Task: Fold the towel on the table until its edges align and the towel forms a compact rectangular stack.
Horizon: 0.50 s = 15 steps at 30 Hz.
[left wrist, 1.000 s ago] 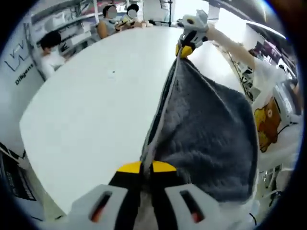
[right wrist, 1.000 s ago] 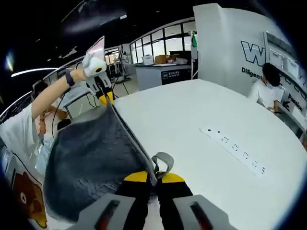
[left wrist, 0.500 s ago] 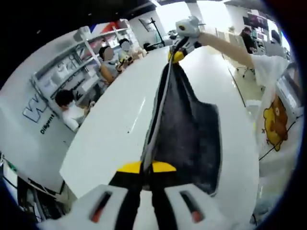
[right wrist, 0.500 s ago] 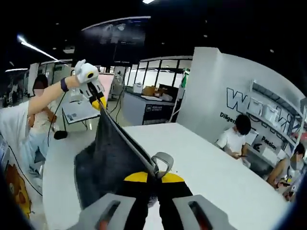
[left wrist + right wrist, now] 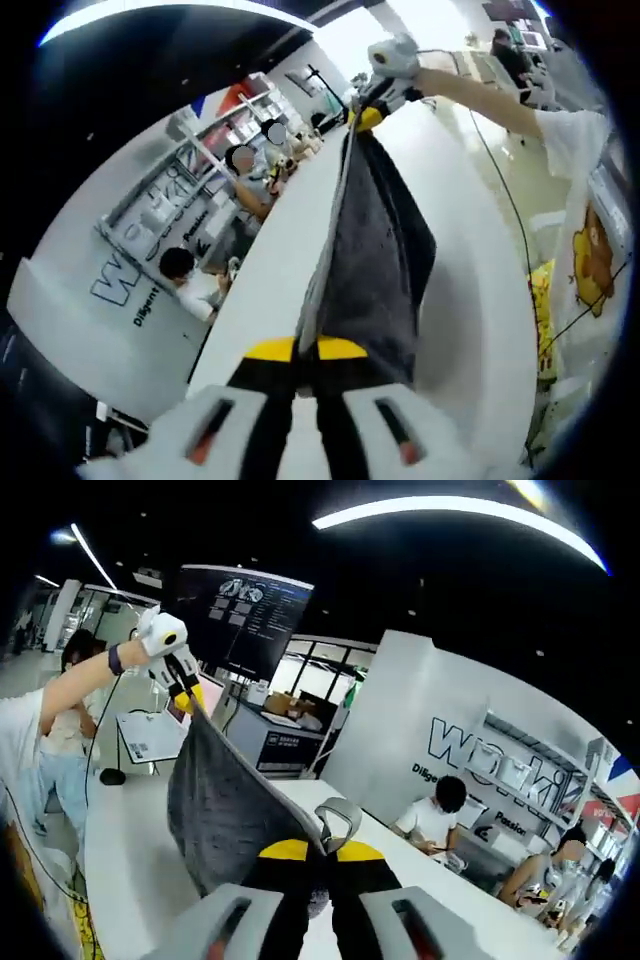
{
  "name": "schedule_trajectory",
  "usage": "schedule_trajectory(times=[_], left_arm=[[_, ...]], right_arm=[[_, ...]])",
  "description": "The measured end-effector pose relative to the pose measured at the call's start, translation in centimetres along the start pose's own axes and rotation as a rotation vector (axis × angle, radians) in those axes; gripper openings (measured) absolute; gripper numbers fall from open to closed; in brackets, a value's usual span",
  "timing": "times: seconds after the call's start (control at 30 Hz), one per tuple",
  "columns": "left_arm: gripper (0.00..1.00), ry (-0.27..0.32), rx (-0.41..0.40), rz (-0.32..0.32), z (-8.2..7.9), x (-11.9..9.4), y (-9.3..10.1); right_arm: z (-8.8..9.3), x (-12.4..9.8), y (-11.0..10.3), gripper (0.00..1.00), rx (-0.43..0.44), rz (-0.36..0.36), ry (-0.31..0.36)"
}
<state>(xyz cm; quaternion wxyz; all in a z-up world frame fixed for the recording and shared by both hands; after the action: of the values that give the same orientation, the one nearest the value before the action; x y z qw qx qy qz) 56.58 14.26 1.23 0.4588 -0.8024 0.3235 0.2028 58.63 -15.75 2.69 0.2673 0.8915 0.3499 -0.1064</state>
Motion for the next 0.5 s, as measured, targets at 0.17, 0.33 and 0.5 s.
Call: schedule_trajectory(times=[0.17, 0.33, 0.5], left_arm=[[0.06, -0.010, -0.012, -0.004, 0.0, 1.4, -0.5], [0.06, -0.024, -0.029, 0.001, 0.6, 3.6, -1.5], [0.06, -0.018, -0.054, -0.007, 1.2, 6.2, -3.3]], right_arm=[[0.2, 0.8, 1.1, 0.05, -0.002, 0.014, -0.008], [0.9, 3.2, 2.4, 0.05, 0.015, 0.013, -0.023], [1.5, 5.8, 4.0, 0.05, 0.033, 0.016, -0.034]])
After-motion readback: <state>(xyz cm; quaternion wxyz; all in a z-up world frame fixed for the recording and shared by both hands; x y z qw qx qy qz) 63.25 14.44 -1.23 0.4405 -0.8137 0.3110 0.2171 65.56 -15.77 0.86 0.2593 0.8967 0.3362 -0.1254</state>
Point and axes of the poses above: the point that each gripper's makers call its tool centre point, and the gripper's own axes: x roughly forward along the fingers, y roughly to its right, z roughly out of its underside, the point moved 1 cm from there along -x, roughly backward along the fingers, and after that the axes turned 13 degrees about -y, right-handed, at the moved point
